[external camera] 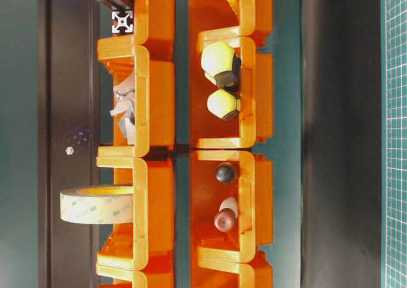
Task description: Pick screwdriver from container rack with right arm.
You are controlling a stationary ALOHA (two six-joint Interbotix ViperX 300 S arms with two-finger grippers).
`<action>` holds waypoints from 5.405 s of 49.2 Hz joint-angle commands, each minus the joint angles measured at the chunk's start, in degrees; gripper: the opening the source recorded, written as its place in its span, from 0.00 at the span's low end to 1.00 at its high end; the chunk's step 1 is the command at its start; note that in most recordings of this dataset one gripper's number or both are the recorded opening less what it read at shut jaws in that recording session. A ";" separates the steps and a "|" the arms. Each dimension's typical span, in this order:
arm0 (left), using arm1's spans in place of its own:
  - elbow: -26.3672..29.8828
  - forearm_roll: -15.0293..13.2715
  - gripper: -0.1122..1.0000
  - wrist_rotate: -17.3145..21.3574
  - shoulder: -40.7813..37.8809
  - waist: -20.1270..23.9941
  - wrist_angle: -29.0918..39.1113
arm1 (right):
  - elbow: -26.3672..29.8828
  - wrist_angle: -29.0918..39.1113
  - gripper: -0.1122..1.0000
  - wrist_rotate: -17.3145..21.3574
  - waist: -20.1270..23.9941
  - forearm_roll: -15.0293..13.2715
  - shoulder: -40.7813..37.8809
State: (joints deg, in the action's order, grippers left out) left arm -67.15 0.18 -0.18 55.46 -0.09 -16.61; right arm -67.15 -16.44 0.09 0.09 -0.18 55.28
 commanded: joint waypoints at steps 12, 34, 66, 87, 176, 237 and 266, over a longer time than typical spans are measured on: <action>6.50 1.85 0.10 -0.44 -1.41 -1.23 3.52 | 8.09 10.46 0.10 1.41 0.09 0.44 -1.05; 8.44 1.85 0.10 -0.53 -0.70 -1.05 12.04 | 29.62 34.01 0.10 1.05 6.33 -4.13 -16.08; 8.35 1.85 0.10 -1.49 -0.44 -0.97 14.41 | 49.31 66.71 0.10 9.76 19.78 -35.51 -41.57; 8.44 1.85 0.10 -1.85 -0.26 -1.14 14.68 | 43.86 84.46 0.10 29.88 33.05 -63.81 -48.25; 8.35 1.85 0.10 -4.48 2.46 -0.62 17.05 | 38.67 80.33 0.76 39.02 24.52 -75.15 -61.17; 8.00 1.85 0.10 -4.57 3.34 -0.62 17.05 | 41.66 92.46 0.44 38.67 31.38 -66.09 -61.96; 7.91 1.85 0.10 -4.66 3.43 -0.62 17.05 | 49.13 110.57 0.44 38.41 42.54 -61.96 -64.16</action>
State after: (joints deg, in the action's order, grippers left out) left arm -60.56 1.85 -4.57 59.06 -0.88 0.70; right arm -20.65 90.79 38.32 41.31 -62.49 -9.32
